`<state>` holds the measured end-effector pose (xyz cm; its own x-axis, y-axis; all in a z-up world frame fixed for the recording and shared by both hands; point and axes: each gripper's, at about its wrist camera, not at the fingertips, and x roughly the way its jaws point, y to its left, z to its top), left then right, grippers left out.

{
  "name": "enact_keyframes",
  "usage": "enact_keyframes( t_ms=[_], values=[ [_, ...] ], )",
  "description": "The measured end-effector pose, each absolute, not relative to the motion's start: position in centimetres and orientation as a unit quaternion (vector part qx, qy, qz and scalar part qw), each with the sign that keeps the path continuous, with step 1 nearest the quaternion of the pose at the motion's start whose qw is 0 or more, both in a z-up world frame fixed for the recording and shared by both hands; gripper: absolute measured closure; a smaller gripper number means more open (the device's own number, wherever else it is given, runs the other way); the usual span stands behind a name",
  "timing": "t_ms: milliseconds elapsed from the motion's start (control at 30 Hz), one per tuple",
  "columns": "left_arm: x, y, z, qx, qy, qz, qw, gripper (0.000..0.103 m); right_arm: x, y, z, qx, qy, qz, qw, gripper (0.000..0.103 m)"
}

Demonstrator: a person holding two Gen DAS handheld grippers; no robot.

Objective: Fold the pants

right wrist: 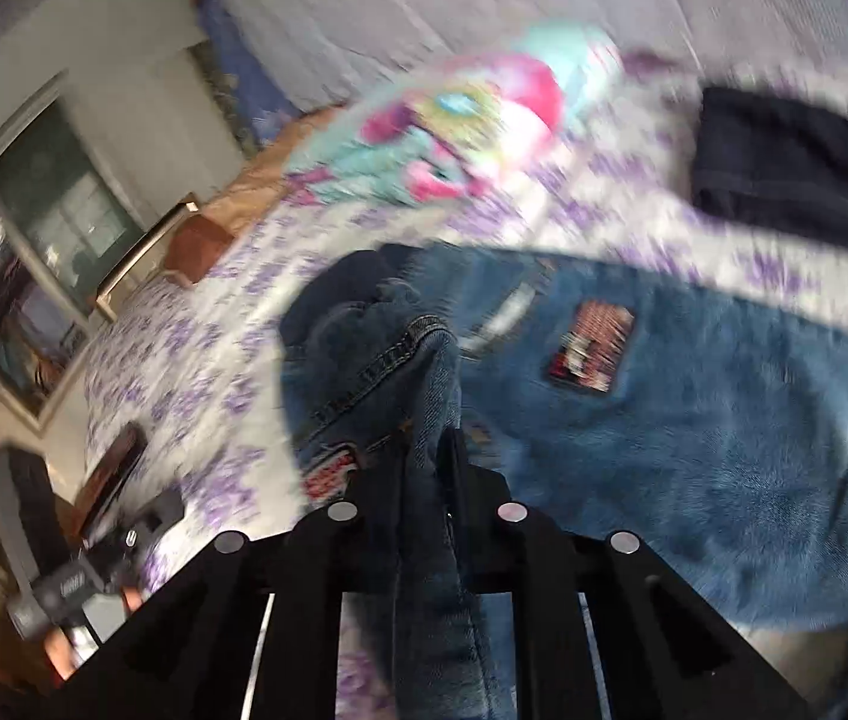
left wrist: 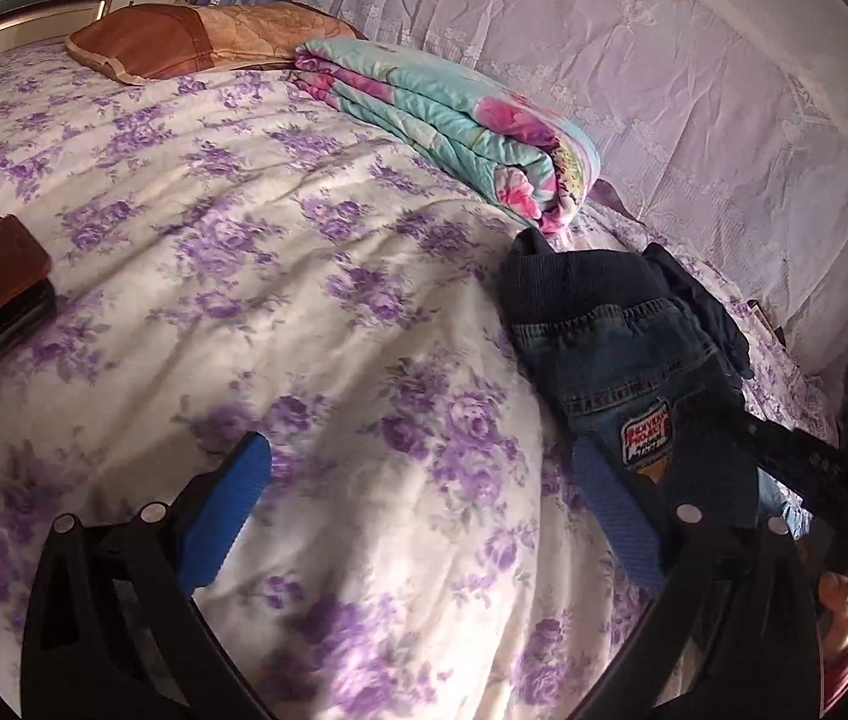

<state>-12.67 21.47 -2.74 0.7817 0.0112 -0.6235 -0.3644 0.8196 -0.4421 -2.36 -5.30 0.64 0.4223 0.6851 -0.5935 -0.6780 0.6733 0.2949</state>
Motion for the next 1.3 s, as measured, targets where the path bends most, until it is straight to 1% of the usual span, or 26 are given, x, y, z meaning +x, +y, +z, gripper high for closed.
enact_keyframes(
  t_ms=[67, 100, 167, 200, 233, 267, 333, 367, 400, 500, 533, 600, 700, 800, 833, 867, 933, 967, 1033, 1167, 1300],
  values=[
    [-14.1, 23.2, -2.2, -0.295, 0.311, 0.116, 0.896, 0.005, -6.9, -2.8, 2.1, -0.049, 0.32, 0.458, 0.828, 0.09],
    [-14.7, 23.9, -2.1, -0.304, 0.309, 0.12, 0.893, 0.005, -9.7, -0.9, 1.8, -0.095, 0.313, 0.485, 0.811, 0.091],
    [-16.3, 25.3, -2.0, -0.328, 0.303, 0.125, 0.886, 0.005, -14.3, 2.7, -0.2, -0.192, 0.318, 0.52, 0.769, 0.092],
    [-17.0, 25.7, -2.1, -0.337, 0.3, 0.126, 0.884, 0.005, -16.1, 3.7, -1.5, -0.223, 0.326, 0.534, 0.747, 0.093],
    [-17.7, 26.0, -2.2, -0.345, 0.297, 0.13, 0.881, 0.005, -17.3, 3.9, -2.2, -0.24, 0.325, 0.538, 0.74, 0.093],
    [-18.1, 26.1, -2.4, -0.349, 0.296, 0.134, 0.879, 0.005, -18.3, 3.7, -2.8, -0.255, 0.318, 0.539, 0.737, 0.091],
    [-18.4, 26.1, -2.8, -0.346, 0.307, 0.136, 0.876, 0.005, -19.2, 2.2, -2.5, -0.255, 0.308, 0.541, 0.74, 0.089],
    [-18.1, 25.9, -2.9, -0.34, 0.315, 0.136, 0.876, 0.005, -19.0, 0.8, -1.8, -0.238, 0.306, 0.535, 0.751, 0.083],
    [-17.8, 25.5, -2.9, -0.333, 0.32, 0.135, 0.877, 0.005, -18.4, -0.8, -1.0, -0.214, 0.304, 0.525, 0.766, 0.073],
    [-15.6, 24.0, -2.2, -0.324, 0.331, 0.093, 0.881, 0.005, -15.9, -6.9, 1.0, -0.123, 0.301, 0.467, 0.822, 0.058],
    [-14.3, 23.3, -2.1, -0.322, 0.341, 0.069, 0.881, 0.005, -14.8, -9.8, 1.7, -0.084, 0.305, 0.433, 0.844, 0.055],
    [-11.4, 22.0, -2.3, -0.309, 0.368, 0.04, 0.876, 0.005, -12.5, -14.4, 2.1, -0.02, 0.317, 0.378, 0.869, 0.045],
    [-7.2, 20.0, -2.8, -0.266, 0.4, 0.043, 0.876, 0.005, -9.9, -22.4, 2.6, 0.076, 0.344, 0.284, 0.892, 0.044],
    [-4.1, 17.7, -3.9, -0.151, 0.413, 0.06, 0.896, 0.005, -8.7, -29.3, 3.1, 0.146, 0.341, 0.202, 0.907, 0.042],
    [-3.8, 17.3, -4.1, -0.137, 0.421, 0.069, 0.894, 0.005, -8.2, -31.1, 3.3, 0.158, 0.34, 0.173, 0.911, 0.042],
    [-4.3, 16.9, -3.5, -0.131, 0.404, 0.056, 0.904, 0.005, -7.5, -33.0, 3.4, 0.17, 0.343, 0.14, 0.913, 0.041],
    [-5.0, 16.3, -3.5, -0.118, 0.396, 0.037, 0.91, 0.009, -6.1, -35.4, 2.9, 0.189, 0.354, 0.093, 0.911, 0.041],
    [-5.3, 16.1, -3.6, -0.109, 0.395, 0.045, 0.911, 0.015, -5.2, -36.2, 2.5, 0.202, 0.365, 0.075, 0.906, 0.041],
    [-5.5, 16.0, -3.4, -0.107, 0.387, 0.054, 0.914, 0.02, -4.4, -37.1, 1.9, 0.218, 0.385, 0.059, 0.895, 0.041],
    [-5.4, 16.0, -3.3, -0.117, 0.381, 0.059, 0.915, 0.023, -0.5, -33.0, 0.4, 0.212, 0.437, 0.069, 0.872, 0.041],
    [-5.4, 15.9, -3.2, -0.119, 0.38, 0.059, 0.915, 0.023, 4.7, -30.8, -1.5, 0.202, 0.499, 0.012, 0.843, 0.041]
  ],
)
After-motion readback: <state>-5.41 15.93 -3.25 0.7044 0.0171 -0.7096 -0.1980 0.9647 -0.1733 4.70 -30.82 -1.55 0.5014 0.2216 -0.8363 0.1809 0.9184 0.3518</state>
